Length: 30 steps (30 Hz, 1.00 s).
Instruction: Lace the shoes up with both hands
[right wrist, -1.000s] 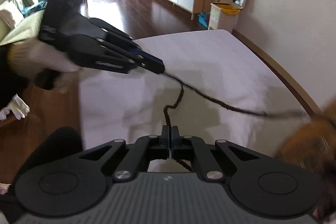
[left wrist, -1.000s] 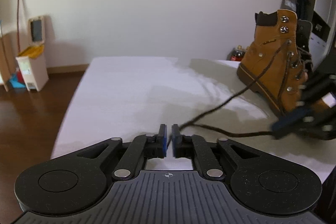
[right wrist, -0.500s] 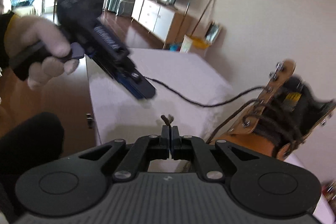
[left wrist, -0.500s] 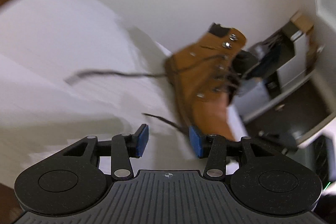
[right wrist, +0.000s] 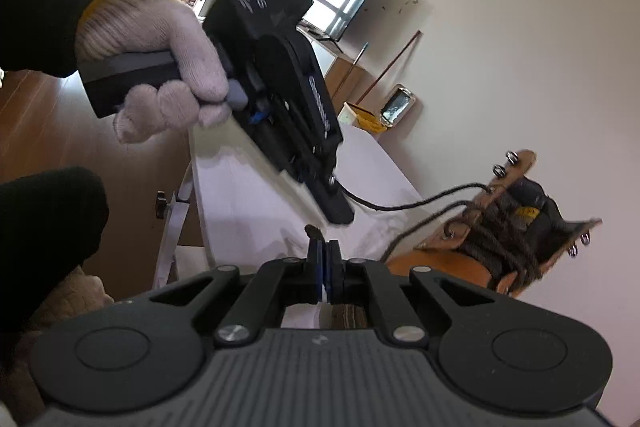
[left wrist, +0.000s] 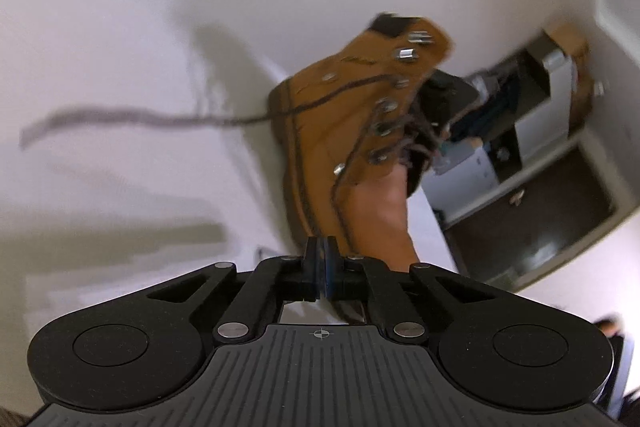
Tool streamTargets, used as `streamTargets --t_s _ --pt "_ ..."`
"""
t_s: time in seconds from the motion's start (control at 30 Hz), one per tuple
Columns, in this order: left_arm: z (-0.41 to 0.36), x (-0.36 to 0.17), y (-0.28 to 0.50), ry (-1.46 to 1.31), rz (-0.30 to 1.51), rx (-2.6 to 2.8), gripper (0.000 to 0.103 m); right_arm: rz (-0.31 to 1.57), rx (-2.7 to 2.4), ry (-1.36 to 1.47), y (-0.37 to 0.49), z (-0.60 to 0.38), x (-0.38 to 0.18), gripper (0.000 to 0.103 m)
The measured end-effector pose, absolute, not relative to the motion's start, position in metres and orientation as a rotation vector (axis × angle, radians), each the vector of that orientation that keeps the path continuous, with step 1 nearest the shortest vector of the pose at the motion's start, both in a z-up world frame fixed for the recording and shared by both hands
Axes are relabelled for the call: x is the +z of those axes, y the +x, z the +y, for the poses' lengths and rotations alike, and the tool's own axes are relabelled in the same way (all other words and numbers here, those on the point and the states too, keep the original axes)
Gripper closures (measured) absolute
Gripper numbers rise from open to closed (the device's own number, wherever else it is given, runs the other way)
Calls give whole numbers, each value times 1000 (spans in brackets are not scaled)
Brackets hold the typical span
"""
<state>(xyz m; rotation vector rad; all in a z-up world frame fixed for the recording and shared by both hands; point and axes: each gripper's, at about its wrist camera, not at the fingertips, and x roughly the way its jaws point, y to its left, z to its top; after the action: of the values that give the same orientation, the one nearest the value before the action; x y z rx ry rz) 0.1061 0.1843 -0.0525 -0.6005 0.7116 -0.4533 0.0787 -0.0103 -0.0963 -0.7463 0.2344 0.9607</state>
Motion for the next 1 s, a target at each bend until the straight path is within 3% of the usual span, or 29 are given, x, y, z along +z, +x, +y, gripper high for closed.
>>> streamTargets --t_s 0.13,0.23,0.27,0.3,0.37,0.6,0.73,0.9,0.93,0.97,1.0 --pt "167 -21 102 -405 663 -483 102 244 954 -675 84 -18 -92 100" --pt "174 -27 99 -493 739 -489 100 226 926 -644 85 -24 -89 100" --pt "176 -32 99 -529 764 -491 94 210 916 -648 84 -26 -89 100" --pt "177 -38 99 -568 790 -493 79 194 913 -662 83 -26 -91 100" --pt "181 -57 100 -707 854 -499 60 161 920 -696 78 -26 -95 100" --pt "190 -106 106 -1037 952 -474 57 37 917 -813 60 -30 -111 100" --pt "193 -123 112 -1168 945 -464 57 12 933 -838 56 -34 -115 100" --pt "189 -119 119 -1128 949 -475 64 17 953 -834 58 -34 -116 100" --pt "187 -117 120 -1114 950 -480 68 17 953 -834 59 -34 -116 100" --pt "185 -113 121 -1084 951 -486 87 17 952 -832 59 -34 -116 100" --pt "183 -110 121 -1058 947 -489 100 17 952 -831 60 -34 -116 100"
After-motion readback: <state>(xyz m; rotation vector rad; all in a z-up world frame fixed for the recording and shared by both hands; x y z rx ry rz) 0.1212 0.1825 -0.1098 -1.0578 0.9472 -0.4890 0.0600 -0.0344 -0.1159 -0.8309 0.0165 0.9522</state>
